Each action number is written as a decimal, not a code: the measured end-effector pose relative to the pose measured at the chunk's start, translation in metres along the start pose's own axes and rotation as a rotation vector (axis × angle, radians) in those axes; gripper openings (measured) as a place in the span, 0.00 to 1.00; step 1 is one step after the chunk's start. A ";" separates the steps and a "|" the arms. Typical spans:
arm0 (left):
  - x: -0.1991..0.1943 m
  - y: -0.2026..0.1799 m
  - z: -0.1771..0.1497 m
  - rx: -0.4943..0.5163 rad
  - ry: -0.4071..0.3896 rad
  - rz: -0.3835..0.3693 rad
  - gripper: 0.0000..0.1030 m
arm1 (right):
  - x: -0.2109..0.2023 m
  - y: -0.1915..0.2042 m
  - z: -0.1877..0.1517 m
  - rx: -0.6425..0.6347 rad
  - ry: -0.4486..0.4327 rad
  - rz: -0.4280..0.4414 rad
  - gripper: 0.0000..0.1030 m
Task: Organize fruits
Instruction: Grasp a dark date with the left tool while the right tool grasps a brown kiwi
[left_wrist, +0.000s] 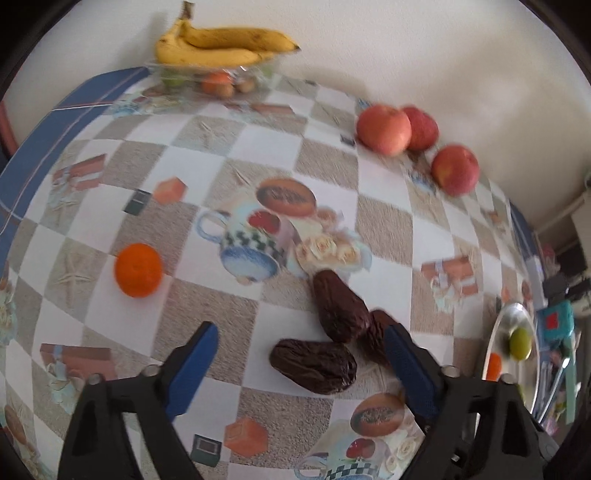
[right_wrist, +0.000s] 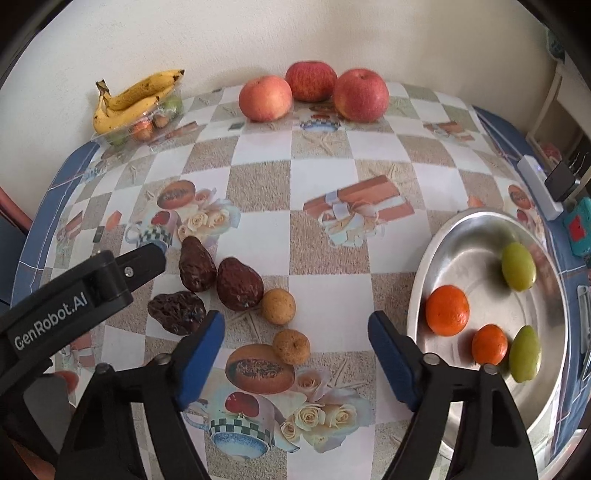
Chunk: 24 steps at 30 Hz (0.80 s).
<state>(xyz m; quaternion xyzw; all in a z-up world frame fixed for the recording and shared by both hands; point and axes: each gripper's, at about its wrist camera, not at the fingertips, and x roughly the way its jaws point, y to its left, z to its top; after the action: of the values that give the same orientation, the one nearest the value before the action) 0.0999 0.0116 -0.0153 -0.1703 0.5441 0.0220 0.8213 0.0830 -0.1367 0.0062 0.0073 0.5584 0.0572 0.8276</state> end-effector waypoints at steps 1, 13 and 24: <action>0.003 -0.001 -0.001 0.005 0.011 0.002 0.80 | 0.003 -0.001 -0.001 0.003 0.010 0.002 0.69; 0.005 0.006 -0.006 -0.061 0.072 -0.090 0.56 | 0.027 -0.008 -0.012 0.052 0.115 0.053 0.31; -0.006 0.009 -0.003 -0.085 0.061 -0.102 0.56 | 0.007 -0.012 -0.006 0.064 0.070 0.089 0.25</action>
<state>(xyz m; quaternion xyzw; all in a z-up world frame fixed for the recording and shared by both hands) 0.0929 0.0198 -0.0129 -0.2331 0.5581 -0.0021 0.7964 0.0809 -0.1484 -0.0040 0.0567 0.5877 0.0764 0.8034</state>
